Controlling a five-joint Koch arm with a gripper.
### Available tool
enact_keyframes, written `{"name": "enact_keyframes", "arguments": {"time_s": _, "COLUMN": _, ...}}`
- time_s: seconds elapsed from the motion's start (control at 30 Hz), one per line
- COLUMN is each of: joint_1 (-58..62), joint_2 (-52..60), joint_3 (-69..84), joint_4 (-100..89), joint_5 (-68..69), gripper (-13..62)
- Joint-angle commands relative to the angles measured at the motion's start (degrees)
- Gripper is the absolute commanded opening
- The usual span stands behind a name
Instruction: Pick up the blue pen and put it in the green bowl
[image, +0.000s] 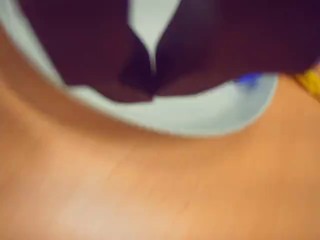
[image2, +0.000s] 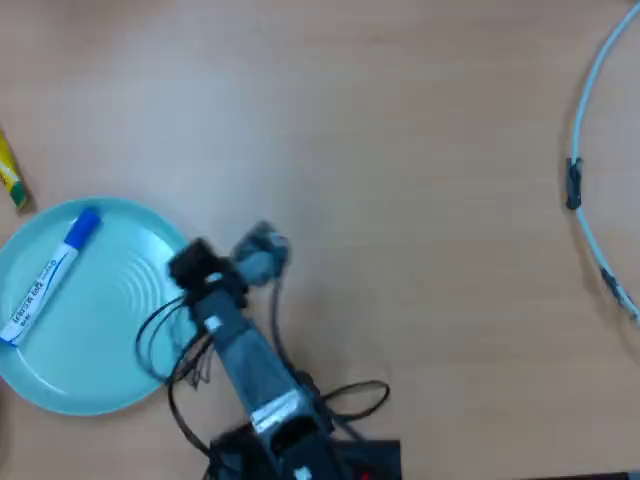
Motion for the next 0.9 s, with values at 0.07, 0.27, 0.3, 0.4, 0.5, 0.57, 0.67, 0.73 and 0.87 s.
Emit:
{"name": "enact_keyframes", "arguments": {"time_s": 0.07, "joint_1": 13.89, "joint_2": 3.08, "joint_3": -2.29, "joint_4": 2.81, "joint_5": -0.44, "gripper": -7.1}}
{"name": "enact_keyframes", "arguments": {"time_s": 0.27, "joint_1": 26.89, "joint_2": -1.49, "joint_3": 6.94, "joint_4": -0.44, "joint_5": -1.58, "gripper": -6.9}}
{"name": "enact_keyframes", "arguments": {"time_s": 0.3, "joint_1": 28.39, "joint_2": -1.49, "joint_3": 10.11, "joint_4": -2.55, "joint_5": -2.02, "gripper": -6.9}}
{"name": "enact_keyframes", "arguments": {"time_s": 0.4, "joint_1": 32.78, "joint_2": -0.88, "joint_3": 17.93, "joint_4": -8.79, "joint_5": -3.34, "gripper": -7.0}}
{"name": "enact_keyframes", "arguments": {"time_s": 0.5, "joint_1": 35.6, "joint_2": -0.26, "joint_3": 22.15, "joint_4": -10.55, "joint_5": -1.76, "gripper": -7.1}}
{"name": "enact_keyframes", "arguments": {"time_s": 0.57, "joint_1": 37.79, "joint_2": -0.26, "joint_3": 23.91, "joint_4": -11.07, "joint_5": 2.46, "gripper": -7.1}}
{"name": "enact_keyframes", "arguments": {"time_s": 0.67, "joint_1": 42.1, "joint_2": -0.09, "joint_3": 28.13, "joint_4": -13.27, "joint_5": 8.44, "gripper": -7.0}}
{"name": "enact_keyframes", "arguments": {"time_s": 0.73, "joint_1": 43.42, "joint_2": -0.09, "joint_3": 31.38, "joint_4": -16.79, "joint_5": 8.96, "gripper": -7.1}}
{"name": "enact_keyframes", "arguments": {"time_s": 0.87, "joint_1": 42.98, "joint_2": -0.09, "joint_3": 39.64, "joint_4": -27.25, "joint_5": 9.23, "gripper": -7.2}}
